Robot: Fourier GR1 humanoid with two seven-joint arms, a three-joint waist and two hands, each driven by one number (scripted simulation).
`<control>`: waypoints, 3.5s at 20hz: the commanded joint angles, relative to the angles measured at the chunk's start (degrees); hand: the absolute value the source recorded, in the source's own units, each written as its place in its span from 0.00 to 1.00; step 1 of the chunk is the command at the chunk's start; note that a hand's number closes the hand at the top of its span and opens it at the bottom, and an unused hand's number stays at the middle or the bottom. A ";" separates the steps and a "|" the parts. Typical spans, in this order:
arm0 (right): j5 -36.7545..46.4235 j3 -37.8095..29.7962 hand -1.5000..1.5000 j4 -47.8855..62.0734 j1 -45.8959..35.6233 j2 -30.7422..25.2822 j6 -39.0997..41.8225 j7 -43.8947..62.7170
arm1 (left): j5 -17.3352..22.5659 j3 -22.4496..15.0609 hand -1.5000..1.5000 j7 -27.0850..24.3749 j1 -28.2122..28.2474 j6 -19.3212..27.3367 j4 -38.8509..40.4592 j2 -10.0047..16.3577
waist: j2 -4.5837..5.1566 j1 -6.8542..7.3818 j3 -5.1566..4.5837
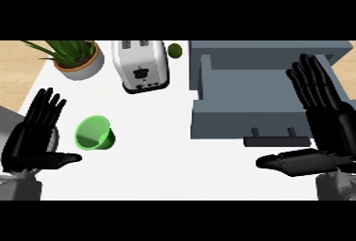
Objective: Pick up the cup, place it into the drawer and close the drawer
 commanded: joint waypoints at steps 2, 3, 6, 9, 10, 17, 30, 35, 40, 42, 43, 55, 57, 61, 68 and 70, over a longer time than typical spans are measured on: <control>1.39 -0.62 0.00 4.09 -3.54 -0.32 0.20 -1.39 | -5.55 -0.43 0.00 -9.32 1.89 0.07 9.05 -0.91 | 0.00 0.17 0.00; 3.02 1.51 0.00 -0.44 0.87 1.32 -0.96 -1.42 | -5.94 1.20 0.00 -11.52 -2.32 0.45 16.07 0.47 | 0.01 -0.29 -0.02; -1.20 -2.01 0.00 -1.47 1.22 -1.52 2.61 -0.26 | -5.55 2.35 0.00 -12.39 -4.31 -1.93 22.34 3.51 | -0.01 -0.32 -0.01; -1.89 -2.80 0.00 -0.02 -3.58 -1.21 1.28 2.39 | -8.71 2.03 0.00 -21.69 -5.87 -1.32 32.48 2.23 | 0.07 -0.42 -0.06; -0.22 -1.86 0.00 -0.77 -0.03 -0.30 1.58 -0.74 | -8.39 2.37 0.00 -18.40 -10.63 -0.91 34.07 4.68 | -0.01 -0.31 -0.01; -2.07 -3.57 0.00 0.84 -5.64 -1.54 1.55 3.28 | -14.20 2.15 0.00 -34.09 -15.20 0.07 54.61 6.02 | 0.22 -0.66 -0.09; -1.22 -2.95 0.00 1.89 -4.48 -0.72 2.27 1.07 | -15.83 3.38 0.00 -45.08 -21.12 0.16 69.02 6.69 | 0.57 -1.31 -0.21; -2.93 -4.64 0.00 2.77 -6.51 -2.16 3.00 2.34 | -16.45 3.05 0.00 -49.09 -20.03 0.50 69.04 5.14 | 0.83 -1.72 -0.30; -1.84 -4.61 0.00 3.36 -10.07 -2.37 1.24 5.08 | -17.62 2.13 0.00 -49.15 -21.97 2.57 69.17 2.98 | 0.81 -1.54 -0.30; -2.90 -5.40 0.00 4.76 -9.02 -2.54 2.65 2.54 | -17.54 2.32 0.00 -48.66 -22.10 -1.03 69.56 5.74 | 0.88 -1.58 -0.29; -2.27 -3.07 0.00 -0.34 -5.51 -0.80 1.76 4.24 | -17.13 2.69 0.00 -50.39 -21.83 1.93 69.37 2.00 | 0.78 -2.34 -0.34; -2.12 -4.17 0.00 2.20 -8.16 -2.50 2.21 5.29 | -17.20 3.03 1.00 -56.06 -22.55 7.72 64.40 1.38 | 0.71 -1.52 -0.27; -3.78 -5.41 0.00 1.66 -9.81 -4.05 2.97 7.28 | -18.07 2.92 1.00 -56.63 -23.24 13.05 63.51 1.44 | 0.67 -1.60 -0.26; -3.26 -5.77 0.00 3.48 -9.04 -3.10 2.66 4.37 | -15.99 5.85 1.00 -59.44 -23.69 20.60 63.44 -3.49 | 0.78 -1.40 -0.23; -2.92 -5.14 0.00 1.15 -4.81 -2.79 3.52 3.74 | -12.38 7.74 1.00 -58.65 -26.12 8.87 60.75 -4.79 | 0.25 -0.92 -0.11; -2.62 -5.06 0.00 0.26 -2.73 -2.51 3.67 3.03 | -13.00 6.11 1.00 -59.37 -24.92 4.70 58.57 -4.39 | -0.03 -0.46 -0.04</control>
